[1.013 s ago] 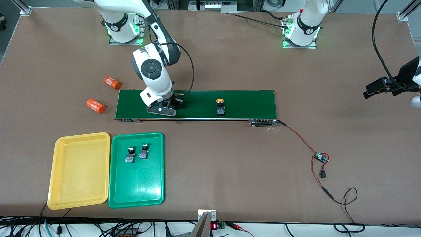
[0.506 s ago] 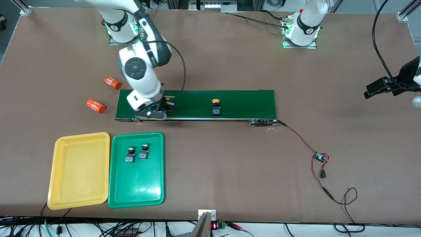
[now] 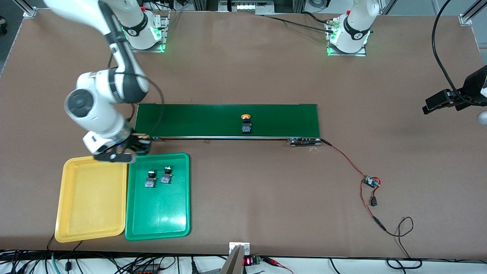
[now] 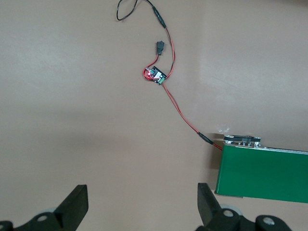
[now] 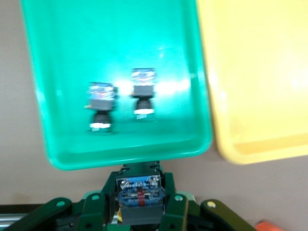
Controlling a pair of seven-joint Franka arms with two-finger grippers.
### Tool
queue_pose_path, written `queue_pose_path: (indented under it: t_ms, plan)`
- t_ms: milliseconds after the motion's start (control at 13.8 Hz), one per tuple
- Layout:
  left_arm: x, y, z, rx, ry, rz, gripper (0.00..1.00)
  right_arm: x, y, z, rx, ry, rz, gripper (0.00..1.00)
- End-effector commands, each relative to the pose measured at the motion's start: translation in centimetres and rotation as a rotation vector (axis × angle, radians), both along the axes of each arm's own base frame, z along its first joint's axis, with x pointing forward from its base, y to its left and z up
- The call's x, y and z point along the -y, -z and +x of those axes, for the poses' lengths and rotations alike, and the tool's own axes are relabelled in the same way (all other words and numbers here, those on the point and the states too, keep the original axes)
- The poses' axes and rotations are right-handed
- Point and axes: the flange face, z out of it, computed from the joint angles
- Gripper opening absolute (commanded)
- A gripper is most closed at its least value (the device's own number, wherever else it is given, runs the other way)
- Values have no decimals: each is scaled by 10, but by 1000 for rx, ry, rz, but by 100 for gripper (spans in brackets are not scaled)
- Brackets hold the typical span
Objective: Sort buttons by color to trays
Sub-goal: 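Carry the yellow-capped button over the yellow tray with the right gripper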
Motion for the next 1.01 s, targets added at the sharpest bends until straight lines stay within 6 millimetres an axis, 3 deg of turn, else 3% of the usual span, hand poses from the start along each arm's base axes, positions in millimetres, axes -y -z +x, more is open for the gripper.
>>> queue_pose_path:
  t_ms: [0,579,940]
  plan:
    - [-2,-4,-1,8,12,-5,100,37,16,17,-20,-57,-11,15]
    - [0,-4,-1,9,15,-7,100,142,57,62,-14,-76,-47,15]
    - [1,-3,-1,7,17,-7,100,176,90,88,39,-82,-80,15]
